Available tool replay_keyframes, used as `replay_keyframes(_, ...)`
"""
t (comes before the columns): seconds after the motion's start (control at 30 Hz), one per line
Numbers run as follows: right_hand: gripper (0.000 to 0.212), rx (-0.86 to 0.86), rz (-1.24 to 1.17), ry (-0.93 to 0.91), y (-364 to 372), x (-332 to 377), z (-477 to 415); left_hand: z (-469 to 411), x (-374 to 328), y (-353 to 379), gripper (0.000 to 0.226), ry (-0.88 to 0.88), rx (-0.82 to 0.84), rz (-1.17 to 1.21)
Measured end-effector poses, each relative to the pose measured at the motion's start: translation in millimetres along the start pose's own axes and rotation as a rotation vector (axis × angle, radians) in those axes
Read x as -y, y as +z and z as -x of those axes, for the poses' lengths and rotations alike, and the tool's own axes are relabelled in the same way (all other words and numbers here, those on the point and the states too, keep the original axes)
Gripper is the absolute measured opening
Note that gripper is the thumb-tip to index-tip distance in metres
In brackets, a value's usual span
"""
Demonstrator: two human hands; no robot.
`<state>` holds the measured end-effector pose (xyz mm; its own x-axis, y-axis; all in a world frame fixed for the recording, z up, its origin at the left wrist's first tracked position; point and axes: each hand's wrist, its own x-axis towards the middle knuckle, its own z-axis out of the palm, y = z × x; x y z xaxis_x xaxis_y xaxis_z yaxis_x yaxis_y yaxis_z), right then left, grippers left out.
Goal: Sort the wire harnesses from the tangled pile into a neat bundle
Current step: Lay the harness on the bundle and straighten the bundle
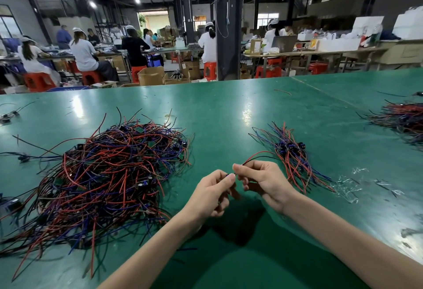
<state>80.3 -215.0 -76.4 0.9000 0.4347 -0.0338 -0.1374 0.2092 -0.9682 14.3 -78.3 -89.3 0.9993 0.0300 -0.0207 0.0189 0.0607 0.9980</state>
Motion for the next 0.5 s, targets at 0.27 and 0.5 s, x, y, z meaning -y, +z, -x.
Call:
replay_keyframes(0.27,0.020,-0.127,-0.080,0.031,-15,10,-10,0,5,-2,0.020,0.004,0.013,0.034)
replay_keyframes(0.5,0.017,-0.281,-0.101,-0.003,-36,18,-21,0,6,-2,0.019,-0.053,0.004,0.012)
